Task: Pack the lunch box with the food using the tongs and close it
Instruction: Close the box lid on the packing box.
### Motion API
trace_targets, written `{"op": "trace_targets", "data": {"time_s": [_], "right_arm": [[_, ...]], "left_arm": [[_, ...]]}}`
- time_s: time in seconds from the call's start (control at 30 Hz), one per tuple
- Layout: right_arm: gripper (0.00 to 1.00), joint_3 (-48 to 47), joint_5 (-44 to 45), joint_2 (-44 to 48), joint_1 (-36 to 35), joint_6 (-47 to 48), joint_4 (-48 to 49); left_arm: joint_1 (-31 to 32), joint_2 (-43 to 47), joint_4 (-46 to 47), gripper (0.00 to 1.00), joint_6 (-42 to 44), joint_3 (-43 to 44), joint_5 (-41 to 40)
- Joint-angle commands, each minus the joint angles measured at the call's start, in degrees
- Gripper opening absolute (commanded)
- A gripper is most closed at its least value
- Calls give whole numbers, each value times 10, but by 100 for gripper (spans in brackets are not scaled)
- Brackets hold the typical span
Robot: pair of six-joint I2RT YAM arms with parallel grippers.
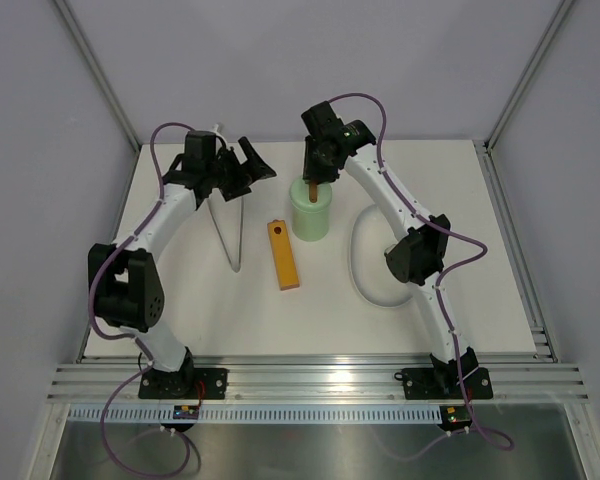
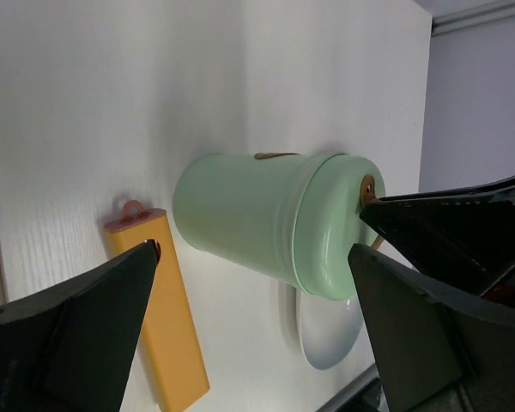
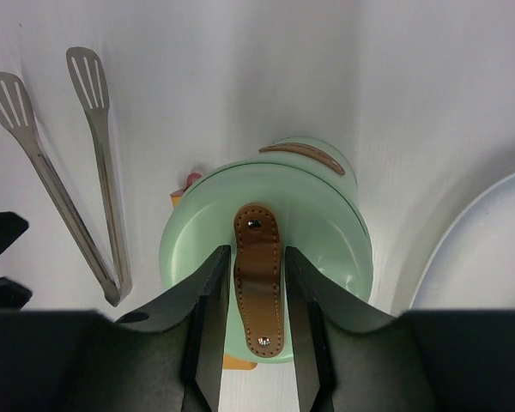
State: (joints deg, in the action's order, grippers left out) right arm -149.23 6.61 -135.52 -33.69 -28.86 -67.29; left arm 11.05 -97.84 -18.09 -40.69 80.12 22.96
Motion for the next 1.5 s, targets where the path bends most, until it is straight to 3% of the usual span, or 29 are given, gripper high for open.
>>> {"op": "trace_targets", "data": {"time_s": [0.0,0.2,0.57,0.87,1.17,1.47], "right_arm": [[39,-26,7,15,-8,8,11],[53,-31,6,24,-8,14,27],[55,-21,76,60,-25,41,28],[55,-19,82,40,-30,37,35],[55,8,88,-11,-43,39,23],[56,-37,103,37,-47,52,26]], "left_arm": [[-2,52,-28,99,43,12,-49],[-2,85,-42,99,57,-11,-68],[-2,129,-73,99,79,-34,-100],[-2,184,-100,99,99,-42,-127],[-2,183,-100,99,101,-60,-122],[-2,180,-97,99,102,-63,-115]]}}
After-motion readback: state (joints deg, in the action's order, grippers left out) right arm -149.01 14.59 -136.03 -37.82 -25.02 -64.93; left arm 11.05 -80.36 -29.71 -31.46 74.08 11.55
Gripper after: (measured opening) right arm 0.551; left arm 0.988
